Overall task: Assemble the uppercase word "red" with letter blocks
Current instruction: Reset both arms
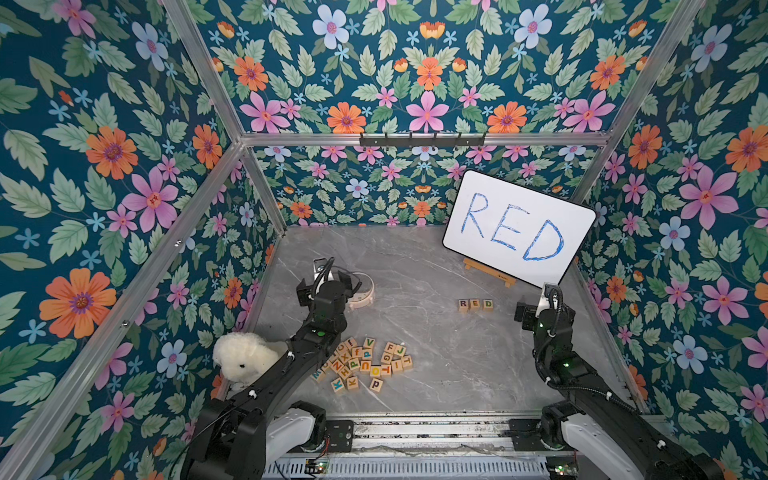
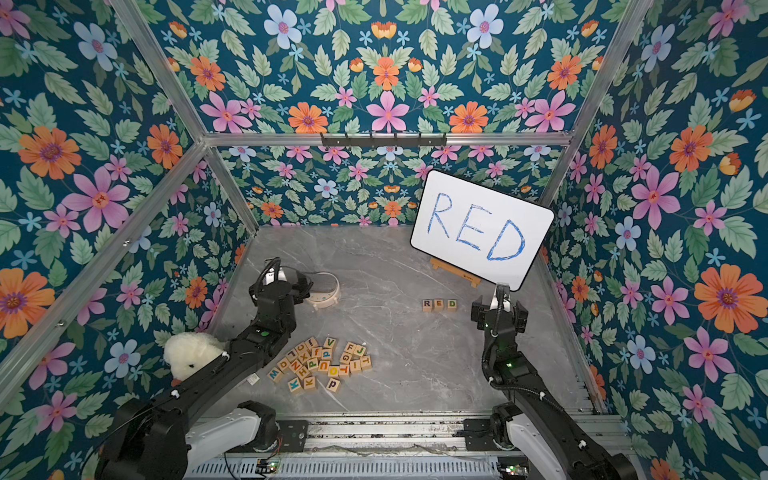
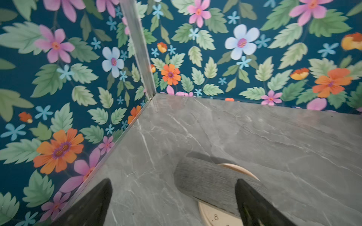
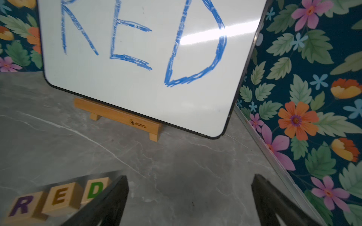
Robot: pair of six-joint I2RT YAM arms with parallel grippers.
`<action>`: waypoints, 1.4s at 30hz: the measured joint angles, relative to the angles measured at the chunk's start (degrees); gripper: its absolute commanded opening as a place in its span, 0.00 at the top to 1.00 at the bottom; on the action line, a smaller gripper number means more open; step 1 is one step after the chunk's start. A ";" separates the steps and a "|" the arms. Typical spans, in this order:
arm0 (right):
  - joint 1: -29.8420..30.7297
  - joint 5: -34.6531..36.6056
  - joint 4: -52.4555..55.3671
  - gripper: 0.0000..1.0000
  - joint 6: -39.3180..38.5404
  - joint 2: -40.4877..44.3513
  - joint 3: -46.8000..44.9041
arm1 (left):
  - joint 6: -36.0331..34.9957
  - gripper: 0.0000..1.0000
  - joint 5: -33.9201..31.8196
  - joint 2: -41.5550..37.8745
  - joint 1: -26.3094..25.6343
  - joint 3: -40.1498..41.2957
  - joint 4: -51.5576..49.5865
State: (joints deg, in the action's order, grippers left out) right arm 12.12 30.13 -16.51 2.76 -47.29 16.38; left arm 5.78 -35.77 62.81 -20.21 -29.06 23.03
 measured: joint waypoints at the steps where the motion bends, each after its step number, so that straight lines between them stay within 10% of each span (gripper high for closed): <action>1: -0.70 -0.04 -0.15 0.01 0.31 -0.57 -0.39 | -0.26 0.01 0.42 0.00 0.39 1.18 1.03; 22: -6.69 -8.92 -19.45 0.02 1.55 -22.27 -0.61 | -1.53 0.01 1.40 7.02 6.71 17.73 19.56; 42: -9.01 -13.42 -25.18 0.01 0.81 -24.90 0.04 | -3.48 0.01 13.81 15.08 15.10 17.64 37.44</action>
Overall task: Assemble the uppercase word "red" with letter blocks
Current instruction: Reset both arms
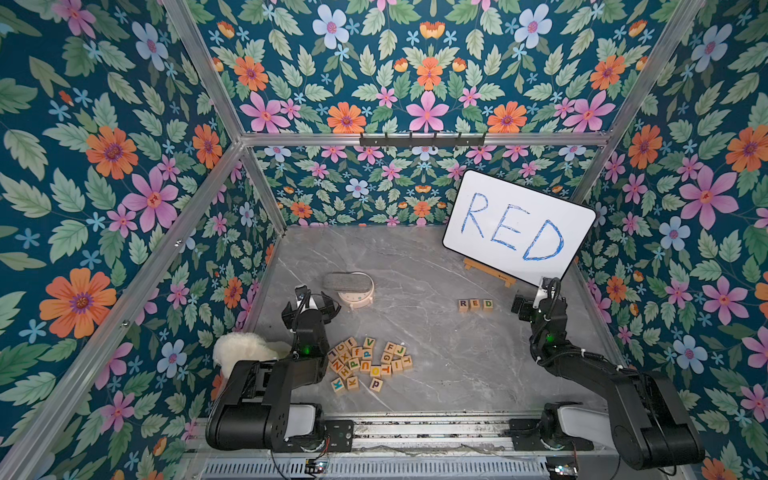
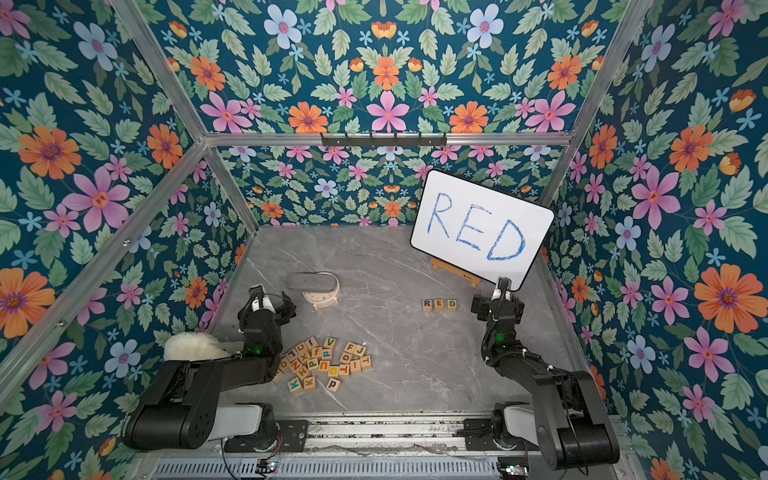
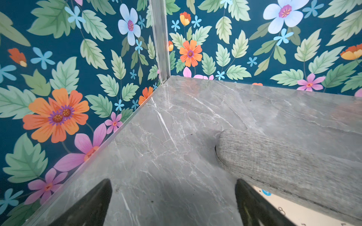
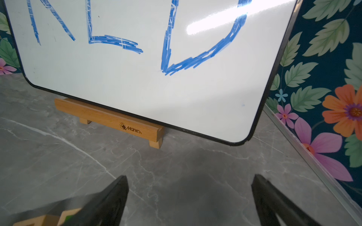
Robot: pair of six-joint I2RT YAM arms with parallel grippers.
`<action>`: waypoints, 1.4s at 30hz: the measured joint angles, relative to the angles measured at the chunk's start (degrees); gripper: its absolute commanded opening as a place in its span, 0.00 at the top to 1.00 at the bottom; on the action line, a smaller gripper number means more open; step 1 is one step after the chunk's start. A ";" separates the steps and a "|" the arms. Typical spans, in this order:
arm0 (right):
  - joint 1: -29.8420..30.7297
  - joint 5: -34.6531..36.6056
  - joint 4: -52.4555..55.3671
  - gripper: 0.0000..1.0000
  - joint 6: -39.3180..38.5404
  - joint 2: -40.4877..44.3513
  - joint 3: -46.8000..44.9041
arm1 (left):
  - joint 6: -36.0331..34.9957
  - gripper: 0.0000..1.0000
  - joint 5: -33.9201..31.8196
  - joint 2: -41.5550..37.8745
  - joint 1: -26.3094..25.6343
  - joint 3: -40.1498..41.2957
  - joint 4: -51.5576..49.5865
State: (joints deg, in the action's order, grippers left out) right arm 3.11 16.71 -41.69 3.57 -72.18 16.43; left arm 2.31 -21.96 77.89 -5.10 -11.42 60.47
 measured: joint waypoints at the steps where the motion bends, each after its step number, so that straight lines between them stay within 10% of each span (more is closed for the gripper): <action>1: -0.55 -0.09 -0.76 0.01 0.61 -1.22 -0.02 | -0.15 0.01 0.96 0.74 0.26 -0.20 0.66; 14: -1.20 -2.32 -10.19 0.01 0.76 -11.45 -0.20 | 0.31 0.01 5.40 13.60 2.16 -2.69 9.84; 42: -1.25 -2.99 -11.23 0.01 0.74 -11.41 -0.26 | 0.09 0.01 7.41 14.10 2.21 -4.31 9.20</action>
